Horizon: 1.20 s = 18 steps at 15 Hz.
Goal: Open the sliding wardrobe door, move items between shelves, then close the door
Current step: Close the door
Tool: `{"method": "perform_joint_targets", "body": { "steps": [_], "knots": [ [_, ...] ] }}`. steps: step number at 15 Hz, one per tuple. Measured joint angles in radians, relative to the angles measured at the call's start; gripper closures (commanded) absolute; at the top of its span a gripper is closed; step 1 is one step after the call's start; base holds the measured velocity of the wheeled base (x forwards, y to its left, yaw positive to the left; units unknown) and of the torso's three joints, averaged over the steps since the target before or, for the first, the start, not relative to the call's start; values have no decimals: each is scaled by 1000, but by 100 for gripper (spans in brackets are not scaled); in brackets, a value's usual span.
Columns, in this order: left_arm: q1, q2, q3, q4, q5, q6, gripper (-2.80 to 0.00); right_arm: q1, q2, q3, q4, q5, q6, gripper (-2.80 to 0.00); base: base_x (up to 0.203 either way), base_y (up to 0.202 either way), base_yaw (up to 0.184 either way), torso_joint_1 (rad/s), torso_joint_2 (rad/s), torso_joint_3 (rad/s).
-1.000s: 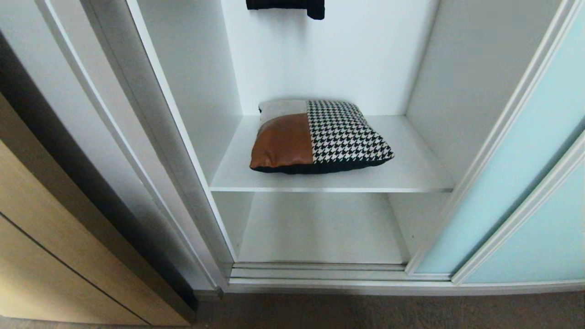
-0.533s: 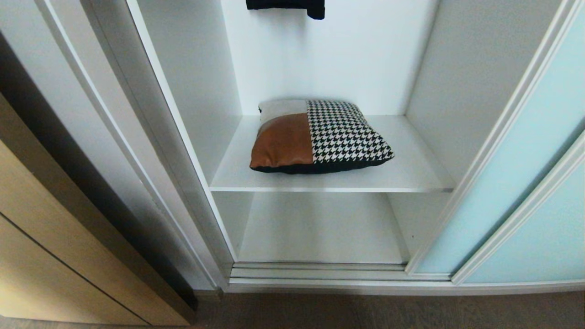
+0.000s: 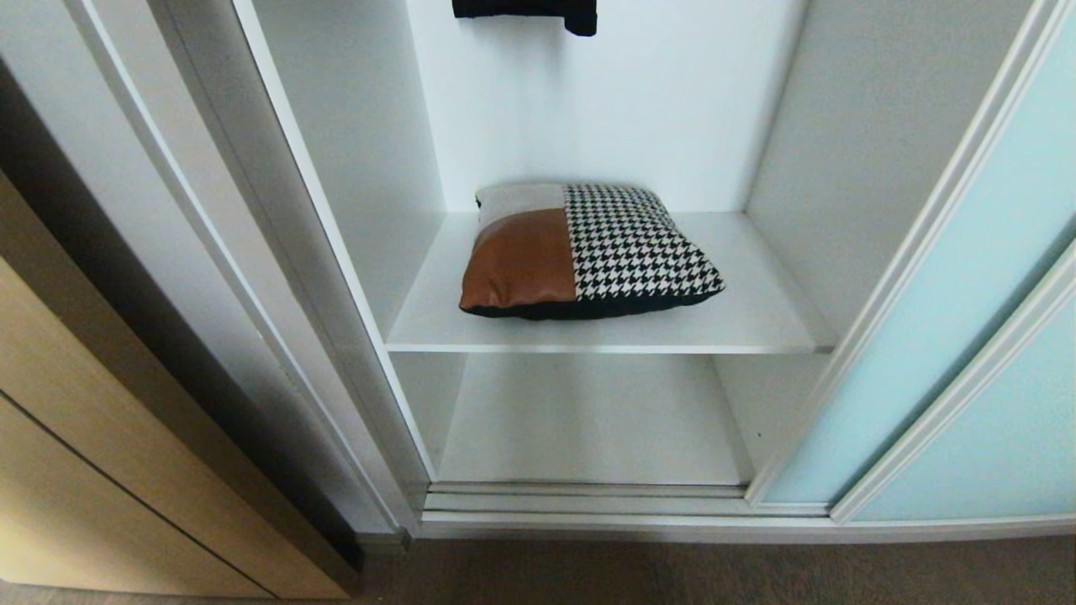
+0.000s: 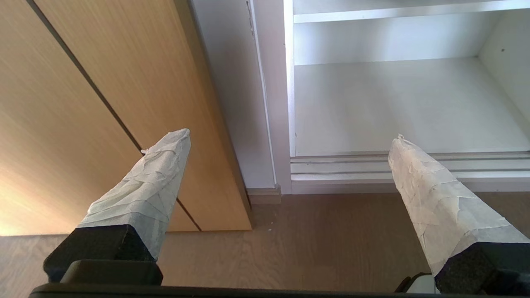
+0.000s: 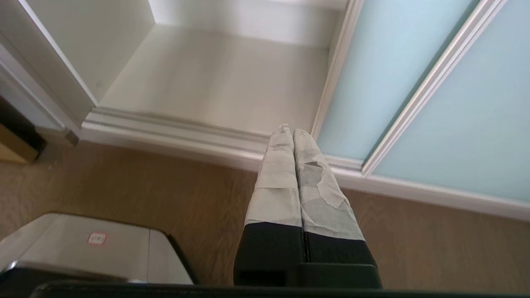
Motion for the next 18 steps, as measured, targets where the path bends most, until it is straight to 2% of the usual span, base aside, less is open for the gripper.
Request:
{"method": "perform_joint_targets", "body": {
  "steps": [10, 18],
  "knots": [
    [0, 0, 0, 0, 0, 0, -280, -1, -60, 38, -2, 6, -10, 0, 0, 0, 0, 0, 0, 0],
    [0, 1, 0, 1, 0, 1, -280, -2, -76, 43, -1, 0, 34, 0, 0, 0, 0, 0, 0, 0]
  ]
}}
